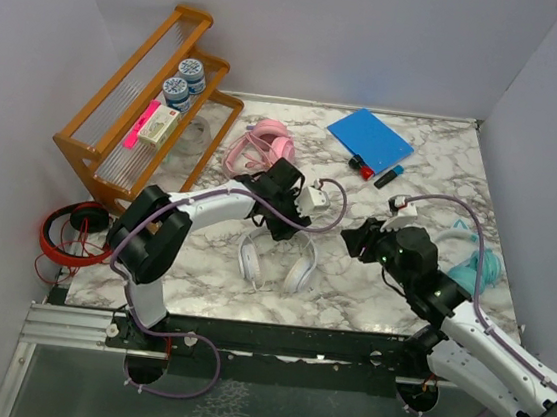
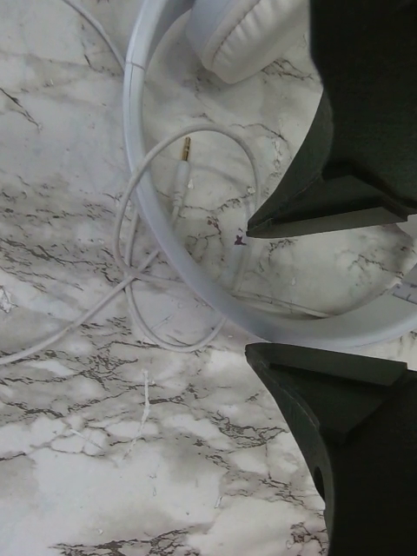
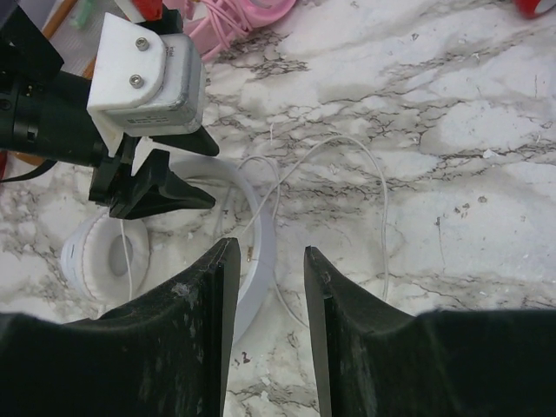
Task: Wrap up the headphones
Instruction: Pick up the headphones from the center of the board, then wrap the headphones cable around the headphones.
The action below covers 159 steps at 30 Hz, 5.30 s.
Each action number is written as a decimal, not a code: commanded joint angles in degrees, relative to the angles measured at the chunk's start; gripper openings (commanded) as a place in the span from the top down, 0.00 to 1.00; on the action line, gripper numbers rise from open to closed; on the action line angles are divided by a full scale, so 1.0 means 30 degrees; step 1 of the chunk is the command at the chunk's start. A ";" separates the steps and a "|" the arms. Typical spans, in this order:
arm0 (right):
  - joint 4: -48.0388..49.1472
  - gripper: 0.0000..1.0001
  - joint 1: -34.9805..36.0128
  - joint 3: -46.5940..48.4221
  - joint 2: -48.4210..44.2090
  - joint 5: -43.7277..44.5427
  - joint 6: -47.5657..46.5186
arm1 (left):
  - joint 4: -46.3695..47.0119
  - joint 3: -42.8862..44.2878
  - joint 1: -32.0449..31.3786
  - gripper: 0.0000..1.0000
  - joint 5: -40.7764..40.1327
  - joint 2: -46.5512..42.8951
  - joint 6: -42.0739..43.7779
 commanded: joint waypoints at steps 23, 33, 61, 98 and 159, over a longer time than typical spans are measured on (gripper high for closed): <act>0.0462 0.57 0.0007 -0.1117 -0.0679 0.0712 0.0209 | -0.1871 0.1965 -0.1080 0.97 -0.6177 -0.2903 -0.2547; 0.2616 0.55 0.0000 0.0357 0.0612 -0.1779 -0.3529 | -0.2723 0.2666 -0.2360 0.98 -0.8086 -0.7483 -0.3857; 0.6075 0.38 0.0012 -0.4233 -0.6126 -0.3255 -0.1583 | -0.2311 0.0431 -0.2030 1.00 -1.5388 -1.3706 -1.5438; 2.6647 0.08 0.0012 -0.1099 1.3535 -1.4212 -0.0004 | -0.4752 0.7957 -0.1778 1.00 -0.0498 -1.1498 -1.8324; 3.1010 0.17 -0.5965 0.7046 1.2017 -1.8892 0.6969 | 0.5251 0.0904 0.4463 1.00 1.1640 -1.1692 -2.3829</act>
